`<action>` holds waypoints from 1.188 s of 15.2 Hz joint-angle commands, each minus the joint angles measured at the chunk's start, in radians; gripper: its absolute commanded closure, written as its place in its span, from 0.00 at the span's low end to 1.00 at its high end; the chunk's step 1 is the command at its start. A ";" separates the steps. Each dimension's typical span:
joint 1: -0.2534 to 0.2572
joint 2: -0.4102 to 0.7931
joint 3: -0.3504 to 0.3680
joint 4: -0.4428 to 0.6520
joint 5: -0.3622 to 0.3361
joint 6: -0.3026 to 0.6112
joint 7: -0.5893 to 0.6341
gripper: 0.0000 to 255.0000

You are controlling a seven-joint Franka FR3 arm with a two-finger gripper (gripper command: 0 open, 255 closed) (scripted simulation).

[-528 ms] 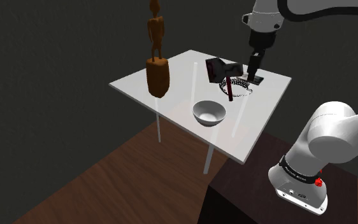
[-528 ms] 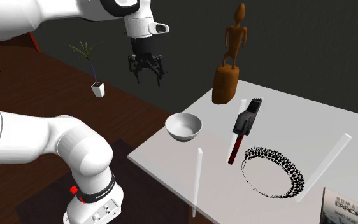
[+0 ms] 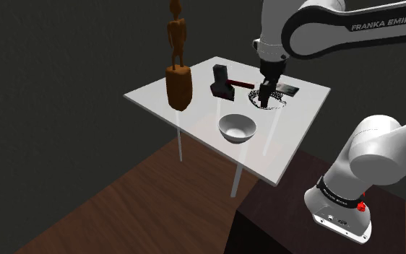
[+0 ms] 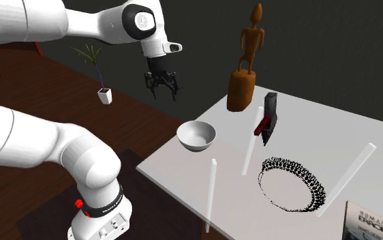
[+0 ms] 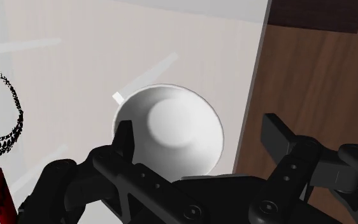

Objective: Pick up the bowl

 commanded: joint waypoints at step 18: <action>-0.073 0.725 0.176 0.117 -0.352 0.456 0.490 0.00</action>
